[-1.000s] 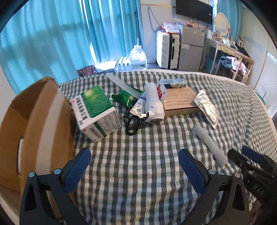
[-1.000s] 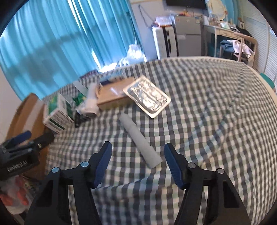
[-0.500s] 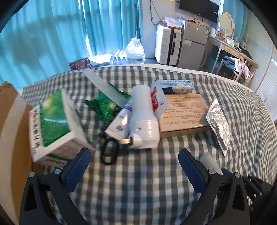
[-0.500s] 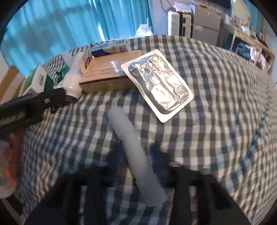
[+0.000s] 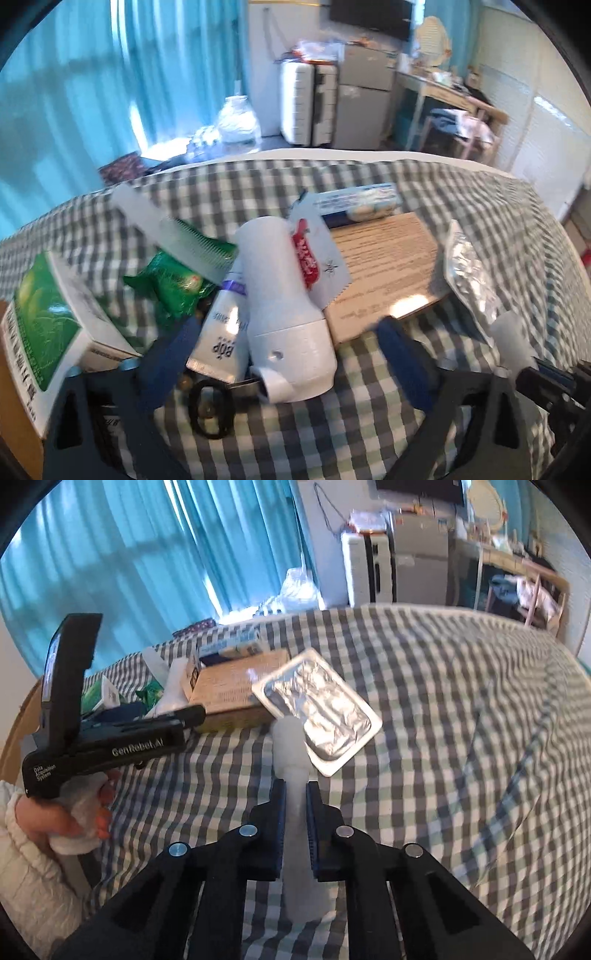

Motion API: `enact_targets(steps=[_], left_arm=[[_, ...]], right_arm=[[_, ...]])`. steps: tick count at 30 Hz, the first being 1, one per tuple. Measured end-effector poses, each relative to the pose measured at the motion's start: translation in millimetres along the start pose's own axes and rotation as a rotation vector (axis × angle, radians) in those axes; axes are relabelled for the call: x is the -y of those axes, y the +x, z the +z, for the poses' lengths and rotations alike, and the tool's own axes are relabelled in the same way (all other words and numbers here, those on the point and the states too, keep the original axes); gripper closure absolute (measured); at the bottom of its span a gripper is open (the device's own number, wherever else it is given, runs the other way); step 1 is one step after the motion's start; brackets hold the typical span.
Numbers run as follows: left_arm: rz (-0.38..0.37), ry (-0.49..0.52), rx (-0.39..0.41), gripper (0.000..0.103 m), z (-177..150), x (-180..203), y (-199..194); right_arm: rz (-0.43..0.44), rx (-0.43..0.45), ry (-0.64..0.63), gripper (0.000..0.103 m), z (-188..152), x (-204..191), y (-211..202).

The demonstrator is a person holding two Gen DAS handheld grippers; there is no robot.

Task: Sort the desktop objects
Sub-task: 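Grasp the white bottle with the left tool while the right tool holds the white tube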

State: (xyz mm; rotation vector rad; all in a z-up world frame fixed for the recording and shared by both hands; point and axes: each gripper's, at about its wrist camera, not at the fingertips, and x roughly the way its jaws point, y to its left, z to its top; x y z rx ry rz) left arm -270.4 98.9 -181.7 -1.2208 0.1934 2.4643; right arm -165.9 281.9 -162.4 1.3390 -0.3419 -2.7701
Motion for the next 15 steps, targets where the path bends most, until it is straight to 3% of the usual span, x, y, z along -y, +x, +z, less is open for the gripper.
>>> enact_targets(steps=[2,3,9,15], left_arm=[[-0.024,0.007,-0.011,0.052,0.9,-0.7,-0.1],[-0.019,0.021,-0.018,0.055,-0.2,0.6,0.1],[-0.071,0.047,-0.083,0.056,-17.5,11.6,-17.5],[-0.078,0.098,-0.198,0.056,-66.5,35.0,-41.1]], right_arm=[[-0.009,-0.002,-0.01,0.093,2.6,-4.7,0.6],[-0.011,0.002,-0.014,0.093,3.2,-5.8,0.0],[-0.004,0.0,-0.011,0.093,0.4,-9.2,-10.9],[0.002,0.004,0.005,0.093,-1.6,-5.7,-18.4]])
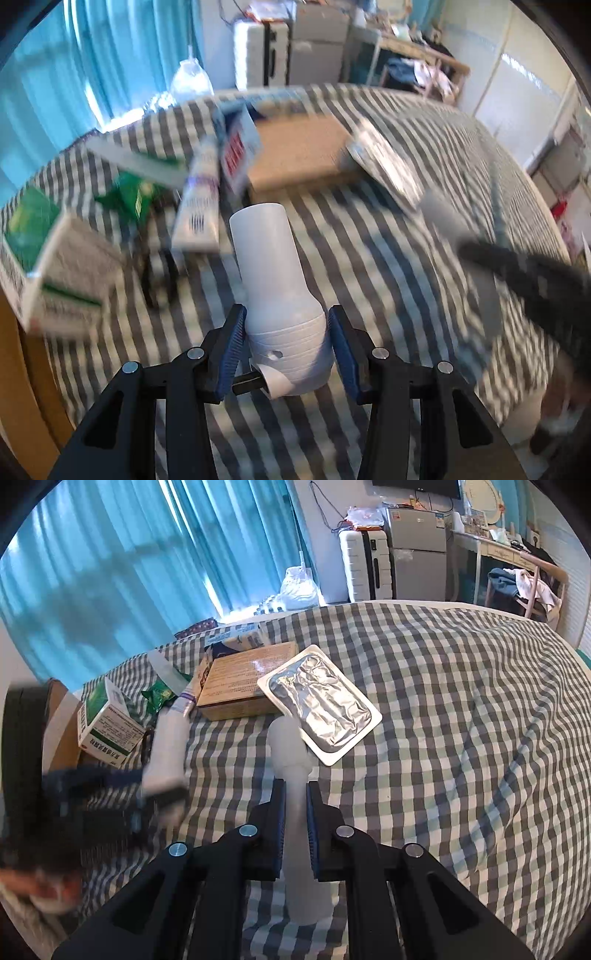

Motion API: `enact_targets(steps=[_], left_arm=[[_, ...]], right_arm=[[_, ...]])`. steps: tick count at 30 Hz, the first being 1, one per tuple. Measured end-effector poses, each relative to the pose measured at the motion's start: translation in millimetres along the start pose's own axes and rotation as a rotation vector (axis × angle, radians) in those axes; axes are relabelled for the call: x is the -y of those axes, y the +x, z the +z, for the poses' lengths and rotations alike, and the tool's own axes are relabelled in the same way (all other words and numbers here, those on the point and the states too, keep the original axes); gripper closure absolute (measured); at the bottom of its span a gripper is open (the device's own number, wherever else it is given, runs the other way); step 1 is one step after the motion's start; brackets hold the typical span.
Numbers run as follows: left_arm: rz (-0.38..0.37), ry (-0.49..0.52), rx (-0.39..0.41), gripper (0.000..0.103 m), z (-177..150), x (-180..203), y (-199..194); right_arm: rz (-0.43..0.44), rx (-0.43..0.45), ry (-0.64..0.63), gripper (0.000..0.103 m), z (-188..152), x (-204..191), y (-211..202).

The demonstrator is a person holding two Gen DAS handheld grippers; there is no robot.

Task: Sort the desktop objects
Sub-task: 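Grasp the white bottle with the left tool while the right tool holds the white tube, then carry the white bottle and foam tube over the cardboard box and open both tools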

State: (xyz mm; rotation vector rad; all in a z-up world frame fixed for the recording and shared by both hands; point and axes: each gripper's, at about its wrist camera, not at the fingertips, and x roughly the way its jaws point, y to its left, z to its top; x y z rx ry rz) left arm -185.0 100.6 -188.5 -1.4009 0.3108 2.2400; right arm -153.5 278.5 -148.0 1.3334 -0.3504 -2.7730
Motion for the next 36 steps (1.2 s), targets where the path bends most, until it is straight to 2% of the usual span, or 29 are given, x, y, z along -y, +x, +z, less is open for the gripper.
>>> enact_targets(steps=[3,4,6,7,8,11,18,22,30,36], left_arm=[[0.026,-0.002,-0.034,0.051,-4.7,6.5,13.7],[0.038,-0.006,-0.041,0.044,-3.1,7.9,18.6],[0.059,-0.024,-0.016,0.042,0.8,8.4,24.0],[0.066,-0.036,-0.002,0.047,2.7,8.7,23.2],[0.072,-0.045,0.001,0.059,4.1,9.4,21.6],[0.079,-0.052,0.018,0.059,4.5,12.8,9.4],[0.129,-0.034,0.107,0.059,0.5,24.2,-51.2],[0.146,-0.036,0.161,0.059,11.4,24.8,-91.2],[0.17,-0.067,0.268,0.059,3.7,16.4,-165.5],[0.233,-0.086,0.37,0.059,-10.7,4.7,-217.9]], right_arm=[[0.004,-0.008,0.009,0.093,-1.6,0.5,-0.8],[0.008,-0.013,0.007,0.093,-2.1,0.2,-1.3],[0.004,-0.01,0.001,0.093,-1.5,-0.5,0.5],[0.005,-0.009,0.001,0.093,-1.9,-0.7,-0.5],[0.002,0.005,0.002,0.093,-2.3,-0.5,-3.6],[0.002,0.017,0.013,0.093,-1.4,1.0,-10.6],[-0.004,0.051,0.023,0.093,-1.4,-7.2,-38.4],[0.002,0.068,0.014,0.093,-2.2,-22.9,-61.2],[0.041,0.106,-0.056,0.093,-6.0,-77.8,-109.0],[0.087,0.143,-0.119,0.093,-6.6,-124.4,-139.1]])
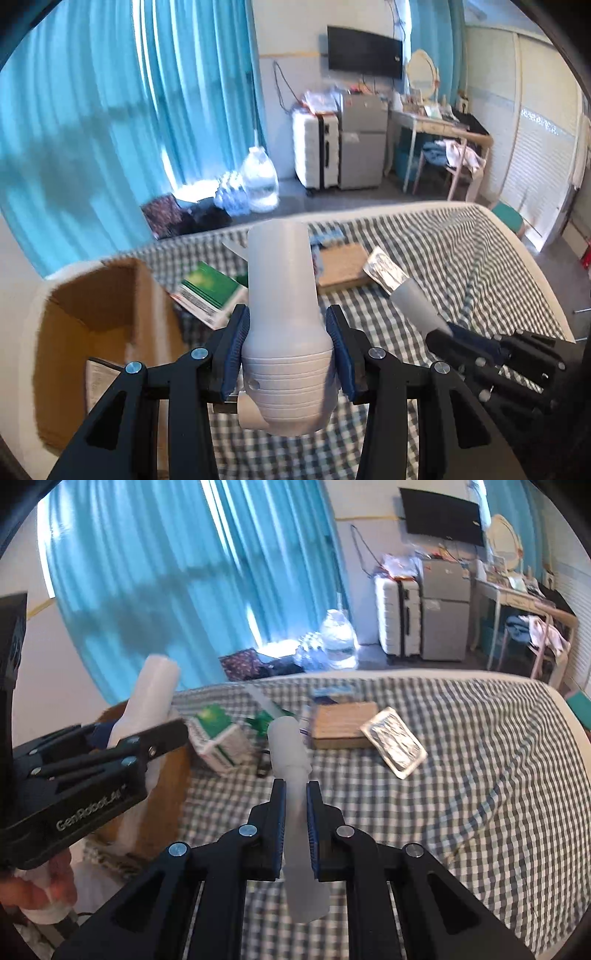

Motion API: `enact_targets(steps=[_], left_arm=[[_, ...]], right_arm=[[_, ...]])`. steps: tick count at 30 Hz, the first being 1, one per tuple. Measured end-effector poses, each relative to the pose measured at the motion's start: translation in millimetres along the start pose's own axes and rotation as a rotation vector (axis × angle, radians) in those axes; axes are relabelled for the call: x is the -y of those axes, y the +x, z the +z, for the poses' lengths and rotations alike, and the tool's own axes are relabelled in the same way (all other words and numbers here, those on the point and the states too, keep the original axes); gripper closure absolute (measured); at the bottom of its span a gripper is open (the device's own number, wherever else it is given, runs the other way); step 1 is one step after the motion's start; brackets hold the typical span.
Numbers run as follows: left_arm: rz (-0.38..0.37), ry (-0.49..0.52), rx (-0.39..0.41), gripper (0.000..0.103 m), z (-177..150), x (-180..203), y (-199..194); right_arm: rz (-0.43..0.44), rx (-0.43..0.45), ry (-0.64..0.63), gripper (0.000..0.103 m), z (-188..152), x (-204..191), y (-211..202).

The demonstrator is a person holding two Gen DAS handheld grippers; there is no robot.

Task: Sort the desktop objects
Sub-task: 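Carry the white bottle and foam tube over the cardboard box and open both tools, then move both open tools back over the bed toward the remaining items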

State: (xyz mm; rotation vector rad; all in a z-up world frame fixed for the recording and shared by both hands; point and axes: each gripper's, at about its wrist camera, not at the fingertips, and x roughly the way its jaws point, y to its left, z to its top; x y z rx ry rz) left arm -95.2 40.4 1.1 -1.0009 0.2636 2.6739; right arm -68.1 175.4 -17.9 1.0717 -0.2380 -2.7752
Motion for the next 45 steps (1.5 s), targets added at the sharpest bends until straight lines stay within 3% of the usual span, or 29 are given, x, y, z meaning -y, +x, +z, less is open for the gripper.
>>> enact_targets(steps=[9,16,23,28,32,33,34,35,36,37,38,42,45], left_arm=[[0.046,-0.078,0.08,0.059,5.4,-65.1,-48.6],[0.103,-0.171,0.083,0.059,2.0,-141.0,-58.1],[0.199,-0.235,-0.022,0.059,-17.1,-222.8,-18.5],[0.224,-0.279,-0.114,0.059,-40.6,-262.1,20.2],[0.208,-0.283,-0.171,0.059,-52.9,-273.8,47.0],[0.205,-0.277,-0.179,0.059,-54.9,-274.2,52.3],[0.202,-0.268,-0.188,0.056,-56.7,-275.0,57.5],[0.199,-0.261,-0.195,0.048,-57.1,-274.1,61.4],[0.197,-0.257,-0.201,0.041,-57.4,-272.7,63.5],[0.203,-0.257,-0.205,0.026,-56.5,-271.6,64.7],[0.216,-0.258,-0.208,0.02,-55.1,-270.2,65.8],[0.238,-0.265,-0.205,0.013,-52.9,-260.5,62.8],[0.259,-0.263,-0.196,0.012,-53.4,-249.5,53.2]], right_arm=[[0.11,0.019,-0.095,0.093,14.3,-76.2,-6.9],[0.239,-0.046,-0.131,0.092,17.9,-139.4,26.8],[0.356,-0.154,-0.121,0.092,13.3,-190.0,86.6],[0.373,-0.221,-0.064,0.092,10.9,-202.3,131.1],[0.372,-0.238,-0.013,0.084,14.8,-198.4,156.0],[0.37,-0.235,0.009,0.074,15.8,-195.5,159.6],[0.373,-0.235,0.035,0.064,16.2,-192.9,162.2],[0.37,-0.228,0.06,0.046,16.8,-188.9,163.1],[0.37,-0.217,0.075,0.043,17.5,-186.1,162.3],[0.379,-0.2,0.078,0.043,19.2,-184.2,159.9],[0.378,-0.183,0.073,0.043,20.7,-182.5,156.3],[0.356,-0.112,0.067,0.042,25.1,-170.3,136.4],[0.28,-0.062,0.047,0.042,27.7,-160.3,118.1]])
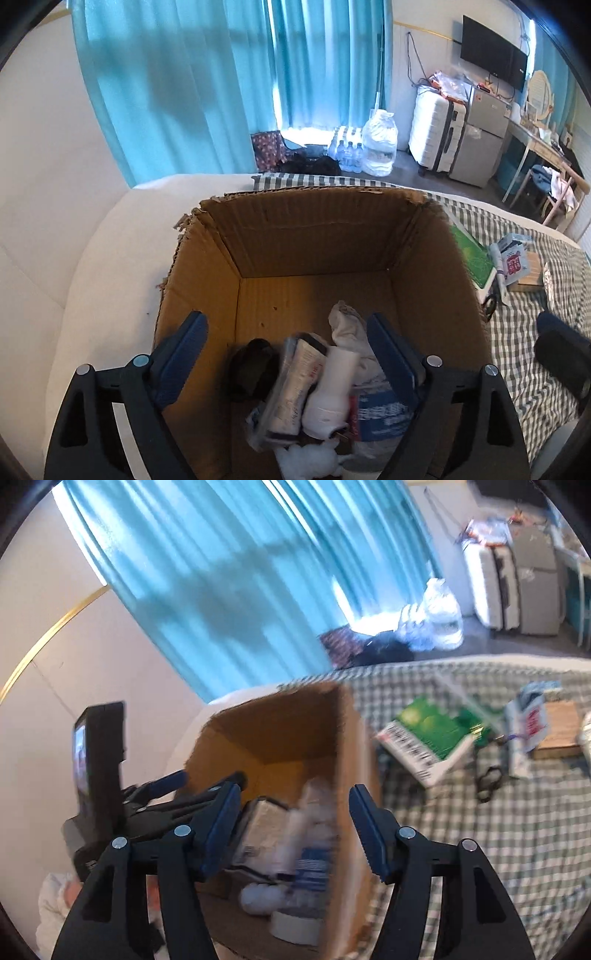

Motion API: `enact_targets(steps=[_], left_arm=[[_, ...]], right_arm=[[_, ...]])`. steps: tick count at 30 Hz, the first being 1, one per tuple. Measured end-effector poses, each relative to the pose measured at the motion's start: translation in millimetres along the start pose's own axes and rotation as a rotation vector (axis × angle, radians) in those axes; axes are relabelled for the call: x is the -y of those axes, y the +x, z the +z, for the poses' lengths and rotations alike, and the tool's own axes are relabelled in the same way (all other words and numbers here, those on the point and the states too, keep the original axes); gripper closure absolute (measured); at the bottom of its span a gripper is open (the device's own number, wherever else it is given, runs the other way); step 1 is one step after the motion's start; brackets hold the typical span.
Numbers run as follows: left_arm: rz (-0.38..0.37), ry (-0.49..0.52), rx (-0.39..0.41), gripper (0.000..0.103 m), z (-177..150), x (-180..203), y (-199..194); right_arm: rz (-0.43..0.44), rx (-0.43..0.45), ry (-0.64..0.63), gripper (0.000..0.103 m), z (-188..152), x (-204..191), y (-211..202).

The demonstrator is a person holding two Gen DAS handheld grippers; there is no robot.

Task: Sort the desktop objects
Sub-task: 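Move both open tools back over the bed toward the remaining items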

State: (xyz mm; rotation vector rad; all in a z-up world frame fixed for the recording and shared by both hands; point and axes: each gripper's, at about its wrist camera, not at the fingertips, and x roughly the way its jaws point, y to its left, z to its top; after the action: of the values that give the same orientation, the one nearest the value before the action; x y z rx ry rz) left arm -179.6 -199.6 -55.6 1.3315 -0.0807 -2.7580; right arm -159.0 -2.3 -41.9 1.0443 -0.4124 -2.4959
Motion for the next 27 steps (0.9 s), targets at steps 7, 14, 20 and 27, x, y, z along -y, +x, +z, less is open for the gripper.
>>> enact_targets(steps=[7,14,20,27], left_arm=[[-0.027,-0.036,0.032,0.005,-13.1,23.6,-45.1],[-0.098,0.003,0.121,0.0,-21.2,80.7,-108.0],[-0.177,0.042,0.142,0.0,-40.5,144.1,-129.9],[-0.213,0.108,0.072,0.0,-65.4,208.1,-104.6]], right_arm=[[-0.141,0.115,-0.034,0.041,5.8,28.1,-73.6],[-0.239,0.215,-0.066,0.029,-2.0,65.2,-159.9],[-0.373,0.217,-0.118,0.027,-23.8,103.3,-204.5],[-0.417,0.2,-0.105,0.019,-41.1,147.7,-218.6]])
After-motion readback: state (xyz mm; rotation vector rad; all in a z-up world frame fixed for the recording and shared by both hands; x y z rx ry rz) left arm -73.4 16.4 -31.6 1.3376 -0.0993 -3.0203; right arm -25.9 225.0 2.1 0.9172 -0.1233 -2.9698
